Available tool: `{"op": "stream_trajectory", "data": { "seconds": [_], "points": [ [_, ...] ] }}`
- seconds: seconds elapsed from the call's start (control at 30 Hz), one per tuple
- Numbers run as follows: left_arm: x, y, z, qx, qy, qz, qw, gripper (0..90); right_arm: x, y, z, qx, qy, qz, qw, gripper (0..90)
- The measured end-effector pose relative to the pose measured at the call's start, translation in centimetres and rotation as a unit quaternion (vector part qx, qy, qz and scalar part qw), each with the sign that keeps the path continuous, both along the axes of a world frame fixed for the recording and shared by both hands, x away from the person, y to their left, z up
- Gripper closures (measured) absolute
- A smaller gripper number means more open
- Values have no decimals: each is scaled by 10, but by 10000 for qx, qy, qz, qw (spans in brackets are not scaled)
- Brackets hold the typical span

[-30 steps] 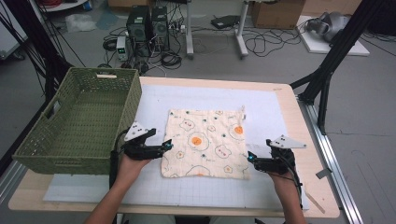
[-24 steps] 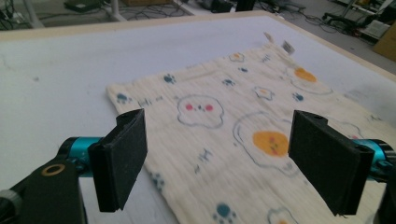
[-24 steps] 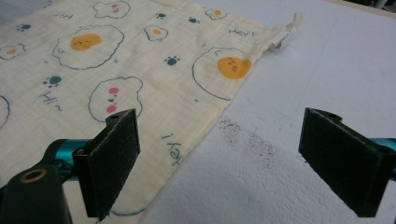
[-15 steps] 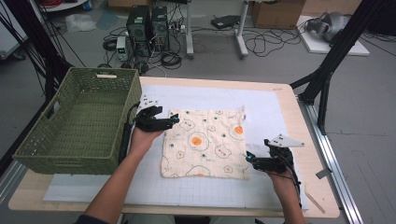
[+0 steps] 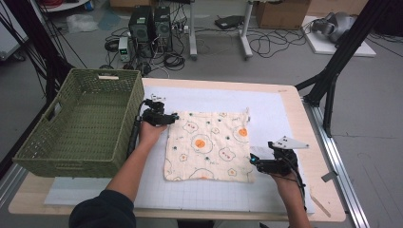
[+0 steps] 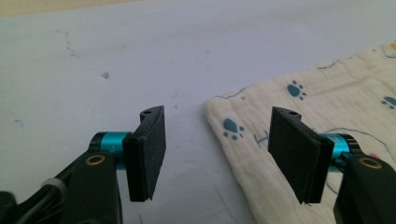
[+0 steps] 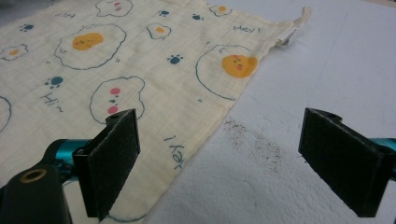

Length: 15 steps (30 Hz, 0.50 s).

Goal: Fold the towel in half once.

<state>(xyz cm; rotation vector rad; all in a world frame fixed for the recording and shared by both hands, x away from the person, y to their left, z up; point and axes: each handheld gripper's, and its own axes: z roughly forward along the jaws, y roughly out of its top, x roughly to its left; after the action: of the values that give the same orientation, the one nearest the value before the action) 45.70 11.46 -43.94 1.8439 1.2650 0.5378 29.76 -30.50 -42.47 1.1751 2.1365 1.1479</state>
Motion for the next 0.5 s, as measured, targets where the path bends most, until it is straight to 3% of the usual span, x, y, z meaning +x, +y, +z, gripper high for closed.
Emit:
{"op": "stream_trajectory", "data": {
  "seconds": [0.03,0.1,0.23,0.3,0.4,0.47,0.5],
  "points": [
    [1,-1,-1,-23,-30,-26,10000,405,0,1,0,16,48,-14,10000,119],
    [1,-4,-4,128,-85,-122,9998,436,2,1,-1,1,57,1,10000,120],
    [3,-8,-12,300,85,-175,9994,493,5,3,-3,-6,88,12,10000,120],
    [1,-11,-11,455,11,-289,9985,516,5,4,-3,-14,107,34,9999,119],
    [-1,-15,-11,550,-87,-536,9970,701,7,5,-4,-4,126,30,9999,119],
    [-2,-18,-11,546,-67,-552,9970,847,7,6,-4,-13,142,35,9999,120],
    [-2,-18,-11,468,-20,-508,9976,856,8,6,-5,-26,154,38,9999,120]
  ]
}}
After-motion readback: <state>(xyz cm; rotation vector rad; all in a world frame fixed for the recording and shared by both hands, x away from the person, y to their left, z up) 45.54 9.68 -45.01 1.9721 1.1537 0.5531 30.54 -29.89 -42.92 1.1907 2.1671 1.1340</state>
